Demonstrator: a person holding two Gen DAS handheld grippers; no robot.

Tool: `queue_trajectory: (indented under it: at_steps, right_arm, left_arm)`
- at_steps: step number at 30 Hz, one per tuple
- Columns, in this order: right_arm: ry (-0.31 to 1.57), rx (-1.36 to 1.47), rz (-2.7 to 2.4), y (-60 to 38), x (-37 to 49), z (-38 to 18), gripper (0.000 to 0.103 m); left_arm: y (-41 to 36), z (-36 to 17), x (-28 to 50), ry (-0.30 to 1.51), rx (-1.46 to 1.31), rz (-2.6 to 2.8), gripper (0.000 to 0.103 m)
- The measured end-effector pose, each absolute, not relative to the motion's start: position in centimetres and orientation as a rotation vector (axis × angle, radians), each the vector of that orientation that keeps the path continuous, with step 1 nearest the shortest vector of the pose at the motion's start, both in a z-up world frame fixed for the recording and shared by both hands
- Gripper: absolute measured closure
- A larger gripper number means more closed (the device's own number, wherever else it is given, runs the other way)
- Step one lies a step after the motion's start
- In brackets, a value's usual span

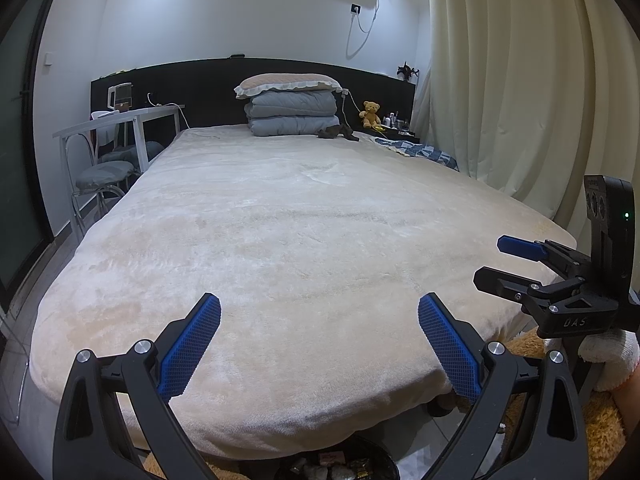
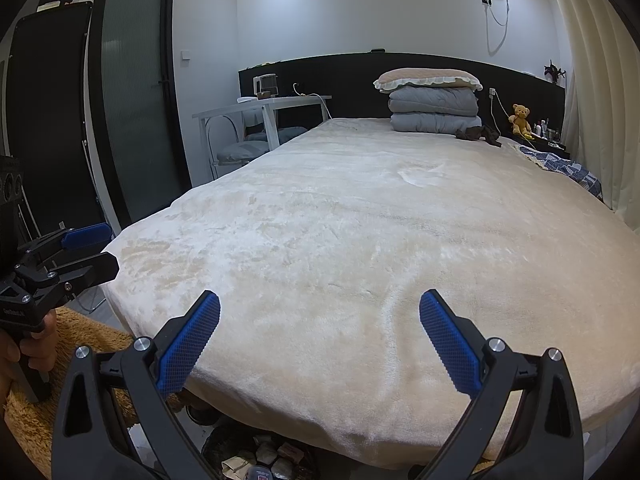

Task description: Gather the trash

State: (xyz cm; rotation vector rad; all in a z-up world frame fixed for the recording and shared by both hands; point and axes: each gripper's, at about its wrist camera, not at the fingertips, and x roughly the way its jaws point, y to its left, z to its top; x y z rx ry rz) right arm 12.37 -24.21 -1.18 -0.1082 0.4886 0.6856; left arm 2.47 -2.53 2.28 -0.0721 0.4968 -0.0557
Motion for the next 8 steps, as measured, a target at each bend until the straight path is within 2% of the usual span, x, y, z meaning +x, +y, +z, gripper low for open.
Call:
queue_trajectory:
  at_steps: [8]
  right_arm:
    - [0.489, -0.11, 0.687, -24.14, 12.42, -1.11, 0.004]
  left_arm:
    - [-2.56, 2.27, 2.71, 0.496, -0.081, -0.046, 0.007]
